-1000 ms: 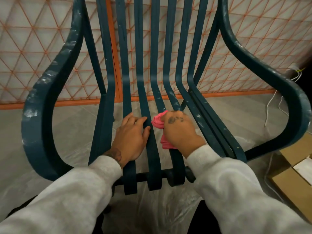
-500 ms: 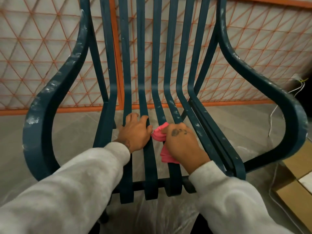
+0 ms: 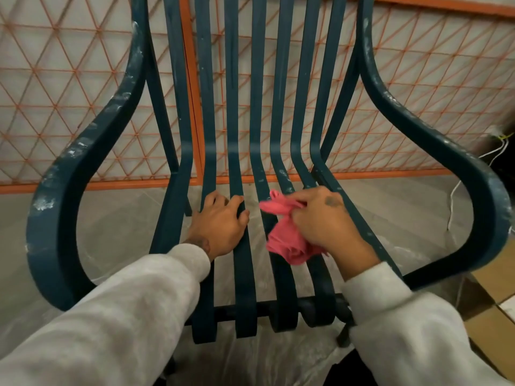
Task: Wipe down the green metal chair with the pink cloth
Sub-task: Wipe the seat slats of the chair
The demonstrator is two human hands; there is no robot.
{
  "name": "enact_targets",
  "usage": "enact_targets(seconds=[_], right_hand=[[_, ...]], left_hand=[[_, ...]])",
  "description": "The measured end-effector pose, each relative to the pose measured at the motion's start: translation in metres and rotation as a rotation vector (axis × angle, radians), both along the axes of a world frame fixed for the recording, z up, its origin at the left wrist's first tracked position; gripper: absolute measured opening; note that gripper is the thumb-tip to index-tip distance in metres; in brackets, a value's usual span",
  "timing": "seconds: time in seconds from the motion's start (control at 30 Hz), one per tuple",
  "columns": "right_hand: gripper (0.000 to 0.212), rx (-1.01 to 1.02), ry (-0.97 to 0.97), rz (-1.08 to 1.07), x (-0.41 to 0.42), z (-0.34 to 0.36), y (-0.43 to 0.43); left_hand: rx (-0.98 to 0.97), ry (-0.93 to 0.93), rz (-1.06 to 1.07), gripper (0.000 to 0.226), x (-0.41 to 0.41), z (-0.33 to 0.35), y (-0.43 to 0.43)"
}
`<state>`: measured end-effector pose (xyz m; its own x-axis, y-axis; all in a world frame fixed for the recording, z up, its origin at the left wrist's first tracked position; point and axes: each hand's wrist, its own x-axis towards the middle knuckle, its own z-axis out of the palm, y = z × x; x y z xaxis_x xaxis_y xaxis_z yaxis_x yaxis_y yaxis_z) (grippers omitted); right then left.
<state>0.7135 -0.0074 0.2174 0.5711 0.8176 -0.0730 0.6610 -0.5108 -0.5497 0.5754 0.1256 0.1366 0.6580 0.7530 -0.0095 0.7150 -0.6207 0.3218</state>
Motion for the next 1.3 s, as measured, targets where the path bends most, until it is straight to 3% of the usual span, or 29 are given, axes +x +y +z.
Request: enact_targets(seconds=[0.1, 0.3, 0.4, 0.53, 0.77, 0.97, 1.17, 1.3], right_hand=[[0.042, 0.062, -0.090, -0.043, -0.008, -0.003, 0.032], [0.051, -0.266, -0.352, 0.151, -0.025, -0.028, 0.067], [0.041, -0.284, -0.472, 0.242, -0.029, -0.028, 0.054], [0.051, -0.293, -0.462, 0.260, -0.030, -0.034, 0.038], [0.042, -0.351, -0.459, 0.246, -0.016, -0.027, 0.065], [0.040, -0.362, -0.585, 0.303, -0.026, -0.035, 0.054], [0.046, -0.369, -0.445, 0.264, -0.016, -0.021, 0.059], [0.045, -0.368, -0.483, 0.265, -0.016, -0.027, 0.061]], left_hand=[[-0.003, 0.001, 0.019, 0.045, 0.002, 0.000, 0.000], [0.005, -0.022, 0.019, 0.040, 0.000, -0.003, 0.000], [0.000, -0.032, 0.028, 0.043, 0.000, -0.002, 0.000], [0.001, -0.003, 0.025, 0.053, 0.000, -0.002, 0.000], [0.014, -0.032, 0.023, 0.051, 0.000, -0.002, -0.001], [0.001, -0.017, 0.029, 0.051, 0.000, -0.002, -0.002], [-0.020, -0.024, 0.028, 0.049, -0.001, -0.002, -0.002], [-0.022, -0.033, 0.023, 0.050, -0.002, -0.003, -0.003]])
